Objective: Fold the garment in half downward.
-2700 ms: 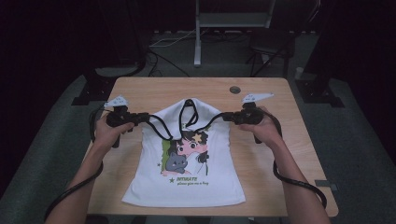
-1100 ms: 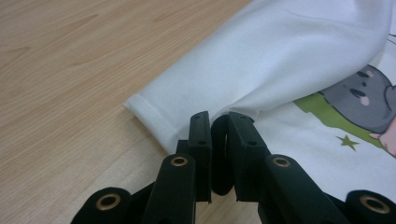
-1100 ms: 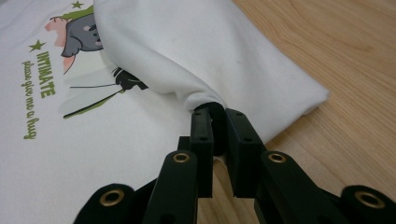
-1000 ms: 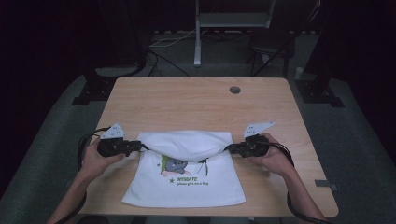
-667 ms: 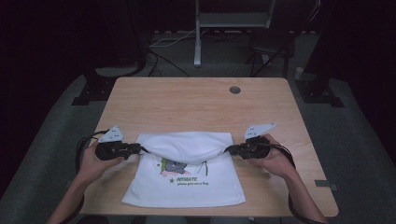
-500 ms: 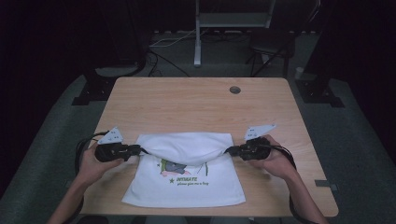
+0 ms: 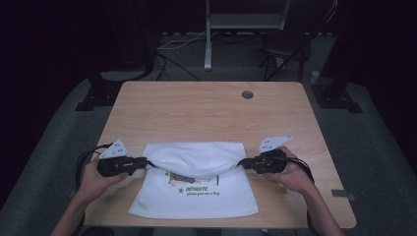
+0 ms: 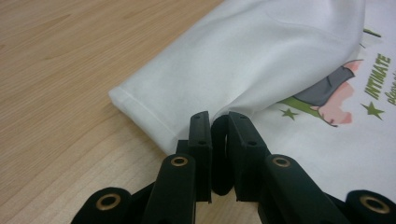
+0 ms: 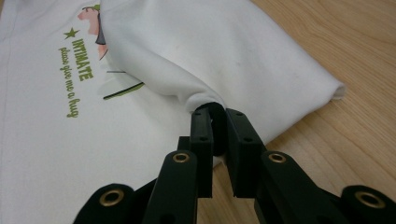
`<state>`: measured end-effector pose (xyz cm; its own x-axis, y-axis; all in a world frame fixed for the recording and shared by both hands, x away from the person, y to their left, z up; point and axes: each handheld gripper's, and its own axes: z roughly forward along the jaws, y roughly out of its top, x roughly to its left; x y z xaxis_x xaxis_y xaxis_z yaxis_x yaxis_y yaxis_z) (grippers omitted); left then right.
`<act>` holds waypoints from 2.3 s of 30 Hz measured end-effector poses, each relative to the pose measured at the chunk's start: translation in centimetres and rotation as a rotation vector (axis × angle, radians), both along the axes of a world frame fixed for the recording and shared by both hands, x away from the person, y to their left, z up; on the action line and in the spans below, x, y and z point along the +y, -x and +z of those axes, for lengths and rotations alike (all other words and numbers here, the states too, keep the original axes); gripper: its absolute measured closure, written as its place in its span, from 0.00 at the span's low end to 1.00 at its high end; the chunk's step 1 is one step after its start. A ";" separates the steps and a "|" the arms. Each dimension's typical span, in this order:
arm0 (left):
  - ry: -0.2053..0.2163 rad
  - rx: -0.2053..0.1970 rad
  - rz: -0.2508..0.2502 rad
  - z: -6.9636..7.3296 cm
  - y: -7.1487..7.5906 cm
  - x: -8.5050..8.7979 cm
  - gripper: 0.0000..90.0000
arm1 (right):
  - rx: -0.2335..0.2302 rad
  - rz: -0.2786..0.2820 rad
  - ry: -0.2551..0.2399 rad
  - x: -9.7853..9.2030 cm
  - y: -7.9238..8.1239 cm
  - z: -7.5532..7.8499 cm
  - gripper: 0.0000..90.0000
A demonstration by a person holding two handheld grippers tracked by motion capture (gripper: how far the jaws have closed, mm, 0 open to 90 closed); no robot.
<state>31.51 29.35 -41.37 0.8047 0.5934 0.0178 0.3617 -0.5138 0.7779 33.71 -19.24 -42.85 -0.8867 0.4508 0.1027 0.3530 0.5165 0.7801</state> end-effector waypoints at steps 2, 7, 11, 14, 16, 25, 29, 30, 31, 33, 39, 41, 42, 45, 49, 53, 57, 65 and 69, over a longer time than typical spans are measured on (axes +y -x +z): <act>-0.001 -0.002 -0.004 0.1 0.2 0.0 0.90 | -0.003 0.003 -0.001 0.0 0.1 0.1 0.91; 0.003 -0.004 -0.007 0.1 0.7 0.0 0.90 | -0.007 0.008 0.002 -0.1 0.3 0.1 0.91; 0.007 0.001 -0.012 -0.1 1.0 0.1 0.90 | -0.008 0.014 0.006 -0.1 0.7 0.1 0.91; 0.014 0.000 -0.016 -0.1 1.2 0.1 0.90 | -0.013 0.016 0.007 -0.2 0.8 0.2 0.91; 0.012 -0.001 -0.018 -0.1 1.3 0.1 0.90 | -0.013 0.016 0.007 -0.2 1.0 0.2 0.91; 0.018 -0.004 -0.029 -0.1 2.1 0.2 0.90 | -0.020 0.020 0.008 -0.3 1.4 0.2 0.91; 0.019 -0.003 -0.034 -0.1 2.5 0.2 0.90 | -0.017 0.021 0.006 -0.3 1.6 0.2 0.91; 0.019 -0.004 -0.034 -0.1 2.6 0.2 0.90 | -0.019 0.025 0.006 -0.3 1.7 0.2 0.91; 0.018 -0.005 -0.038 -0.1 2.7 0.2 0.90 | -0.019 0.027 0.007 -0.4 1.8 0.2 0.91; 0.019 -0.006 -0.038 -0.1 2.8 0.2 0.90 | -0.022 0.030 0.008 -0.4 1.9 0.3 0.91; 0.031 -0.012 -0.042 0.0 3.4 0.1 0.90 | -0.025 0.033 0.011 -0.4 2.3 0.4 0.91; 0.031 -0.013 -0.044 0.0 3.6 0.2 0.90 | -0.029 0.036 0.010 -0.4 2.5 0.4 0.91; 0.031 -0.013 -0.044 0.0 3.6 0.2 0.90 | -0.031 0.037 0.010 -0.4 2.5 0.4 0.91; 0.035 -0.010 -0.046 -0.2 3.8 0.2 0.90 | -0.029 0.038 0.011 -0.4 2.7 0.4 0.91; 0.039 -0.008 -0.052 -0.2 4.1 0.2 0.90 | -0.032 0.040 0.011 -0.5 2.9 0.4 0.91; 0.040 -0.010 -0.054 -0.1 4.4 0.2 0.90 | -0.031 0.042 0.011 -0.6 3.1 0.3 0.91; 0.038 -0.008 -0.060 -0.1 4.6 0.2 0.90 | -0.034 0.044 0.011 -0.6 3.3 0.4 0.91; 0.049 -0.004 -0.070 -0.2 5.2 0.2 0.90 | -0.035 0.049 0.011 -0.7 3.7 0.3 0.91; 0.061 -0.006 -0.073 -0.2 5.6 0.3 0.90 | -0.036 0.056 0.007 -0.7 4.0 0.3 0.91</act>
<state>25.91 29.66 -41.54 0.8457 0.5335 -0.0115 0.3202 -0.4902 0.8107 29.67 -19.95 -42.51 -0.9137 0.4008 0.0667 0.2946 0.5406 0.7880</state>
